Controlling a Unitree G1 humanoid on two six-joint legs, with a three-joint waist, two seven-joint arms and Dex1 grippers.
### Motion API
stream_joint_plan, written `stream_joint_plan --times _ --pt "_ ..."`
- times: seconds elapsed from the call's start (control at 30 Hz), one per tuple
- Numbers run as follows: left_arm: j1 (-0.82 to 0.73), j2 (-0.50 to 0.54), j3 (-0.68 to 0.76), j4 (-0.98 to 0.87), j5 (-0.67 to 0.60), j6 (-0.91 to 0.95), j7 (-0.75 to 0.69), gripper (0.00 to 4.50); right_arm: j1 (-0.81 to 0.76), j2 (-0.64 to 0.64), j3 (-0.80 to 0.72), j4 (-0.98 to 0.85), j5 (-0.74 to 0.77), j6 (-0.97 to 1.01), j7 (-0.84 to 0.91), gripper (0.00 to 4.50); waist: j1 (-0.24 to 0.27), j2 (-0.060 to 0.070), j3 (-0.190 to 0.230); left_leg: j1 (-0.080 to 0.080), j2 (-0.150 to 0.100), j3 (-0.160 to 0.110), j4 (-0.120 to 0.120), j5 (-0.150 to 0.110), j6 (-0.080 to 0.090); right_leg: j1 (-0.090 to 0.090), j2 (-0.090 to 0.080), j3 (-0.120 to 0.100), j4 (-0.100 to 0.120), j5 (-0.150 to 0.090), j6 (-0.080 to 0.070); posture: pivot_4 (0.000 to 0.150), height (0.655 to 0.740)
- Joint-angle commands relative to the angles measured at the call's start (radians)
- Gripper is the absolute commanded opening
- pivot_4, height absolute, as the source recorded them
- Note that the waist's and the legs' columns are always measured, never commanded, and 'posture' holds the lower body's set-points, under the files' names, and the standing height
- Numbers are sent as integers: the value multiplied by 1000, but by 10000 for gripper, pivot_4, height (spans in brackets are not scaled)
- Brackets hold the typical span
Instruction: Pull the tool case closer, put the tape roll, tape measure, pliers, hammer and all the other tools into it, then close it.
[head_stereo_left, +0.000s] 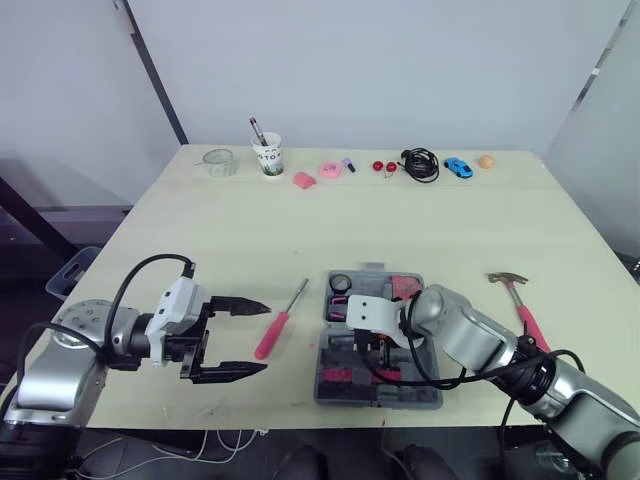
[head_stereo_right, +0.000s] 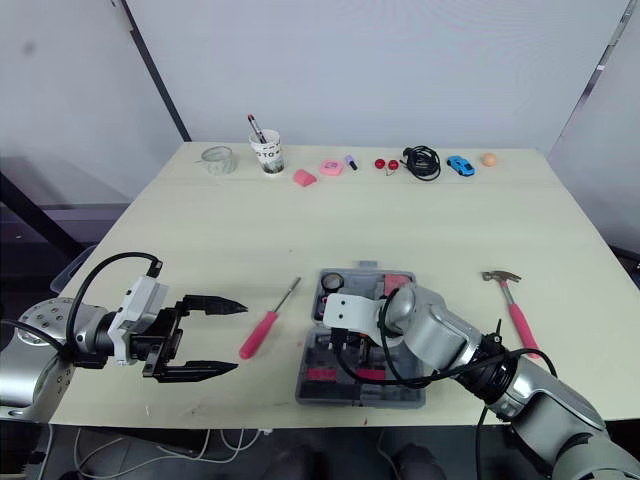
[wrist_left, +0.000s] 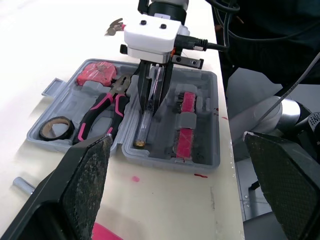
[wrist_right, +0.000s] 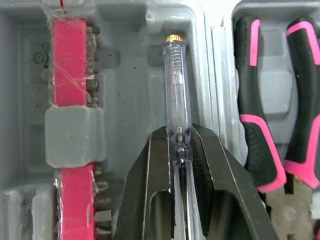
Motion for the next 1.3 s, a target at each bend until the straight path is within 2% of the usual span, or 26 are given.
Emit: stream_joint_plan --times 0.03,0.17,0.23,0.27,0.4,0.7,0.87,0.97,1.0,1.1,1.3 --pt "2 7 15 -18 -8 -10 -4 45000 -16 15 -17 -6 -12 -19 -3 144 0 0 0 0 0 0 0 0 0 0 0 0 0 0 0 1500 7400" --pt "3 7 17 -21 -9 -9 -2 45000 -8 15 -20 -6 -13 -26 3 144 0 0 0 0 0 0 0 0 0 0 0 0 0 0 0 1500 7400" --pt "7 9 21 -20 -9 -11 -4 45000 -6 12 -23 -8 -14 -30 5 10255 -1 0 0 0 0 0 0 0 0 0 0 0 0 0 0 1500 7400" --pt "10 9 23 -21 -11 -10 -5 45000 -4 9 -25 -11 -14 -29 6 12041 -1 0 0 0 0 0 0 0 0 0 0 0 0 0 0 1500 7400" --pt "21 6 24 -25 -12 -10 -2 45000 2 -8 -47 -32 -12 -37 7 28177 -1 0 0 0 0 0 0 0 0 -1 0 0 0 0 -1 1500 7400" --pt "40 2 26 -36 -15 -11 5 45000 41 -73 -165 -114 22 -72 4 28177 1 -1 0 0 0 1 0 0 0 -2 0 1 0 -1 -1 1500 7400" --pt "42 0 27 -33 -17 -11 3 45000 145 -29 -287 -121 136 -242 29 28177 1 -1 0 -1 0 2 0 0 0 -2 0 2 0 0 -1 1500 7400" --pt "38 0 24 -30 -17 -11 2 45000 185 -6 -317 -78 154 -328 24 19446 0 -1 0 -1 0 3 -1 0 0 -2 0 3 0 0 1 1500 7400" --pt "36 0 23 -30 -17 -10 2 45000 192 -9 -311 -62 144 -356 23 12616 0 -1 0 0 0 3 0 0 0 -2 0 3 0 0 1 1500 7400" --pt "34 1 23 -27 -17 -10 0 45000 208 -5 -301 -26 133 -403 19 354 1 -1 0 0 0 3 0 0 0 -2 0 3 0 0 0 1500 7400" --pt "32 4 24 -24 -17 -10 -5 45000 235 17 -283 72 104 -503 10 354 1 -2 0 0 0 4 0 0 0 -2 0 3 0 0 -1 1500 7400"
